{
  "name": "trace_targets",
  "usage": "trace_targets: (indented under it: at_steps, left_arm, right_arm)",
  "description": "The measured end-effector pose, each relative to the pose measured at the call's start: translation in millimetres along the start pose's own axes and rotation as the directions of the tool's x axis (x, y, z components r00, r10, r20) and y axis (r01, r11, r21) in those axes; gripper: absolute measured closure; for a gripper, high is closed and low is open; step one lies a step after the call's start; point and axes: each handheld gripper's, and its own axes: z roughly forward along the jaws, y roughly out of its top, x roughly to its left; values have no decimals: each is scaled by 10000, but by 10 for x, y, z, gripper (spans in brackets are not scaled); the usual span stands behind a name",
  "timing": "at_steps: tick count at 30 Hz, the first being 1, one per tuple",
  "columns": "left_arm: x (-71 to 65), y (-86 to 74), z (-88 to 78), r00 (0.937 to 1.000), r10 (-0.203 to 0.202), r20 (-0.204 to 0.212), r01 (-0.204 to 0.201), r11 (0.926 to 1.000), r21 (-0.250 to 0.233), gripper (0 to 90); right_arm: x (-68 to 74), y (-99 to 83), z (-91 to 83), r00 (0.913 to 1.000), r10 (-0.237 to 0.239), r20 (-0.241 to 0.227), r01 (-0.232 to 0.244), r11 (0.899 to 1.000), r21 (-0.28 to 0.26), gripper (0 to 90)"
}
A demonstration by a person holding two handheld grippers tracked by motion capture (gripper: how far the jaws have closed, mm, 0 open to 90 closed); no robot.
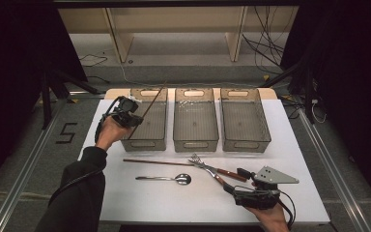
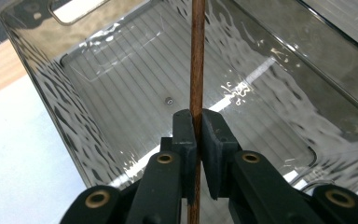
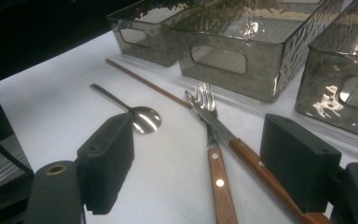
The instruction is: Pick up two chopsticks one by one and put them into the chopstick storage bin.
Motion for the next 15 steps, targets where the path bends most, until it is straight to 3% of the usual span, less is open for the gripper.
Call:
trace_targets:
  at_steps: [3, 5, 6, 10, 13, 15]
  left_arm:
    - [0, -9, 38, 10000, -68, 9, 68, 9993, 355, 815]
    - [7, -8, 48, 9995, -297, -51, 299, 9982, 520, 682]
    - [8, -2, 40, 9994, -301, -148, 308, 9980, 553, 682]
    - [-10, 20, -27, 9985, -538, -107, 540, 9984, 195, 558]
    - [-63, 47, -121, 9996, -245, 156, 249, 9993, -286, 426]
    - [-106, 57, -188, 9997, -87, 247, 100, 9986, -515, 401]
  right_arm:
    - [-8, 0, -4, 10000, 43, 16, -43, 10000, -3, 267]
    - [-14, -1, -6, 10000, 48, 28, -48, 10000, -44, 267]
    - [-14, -1, -6, 10000, 48, 28, -48, 10000, -44, 267]
    - [-5, 0, -7, 10000, 24, 16, -24, 10000, -13, 267]
    - [-9, -1, -7, 10000, 48, 26, -48, 10000, -13, 267]
    - [-11, -1, -8, 10000, 39, 23, -39, 10000, -33, 267]
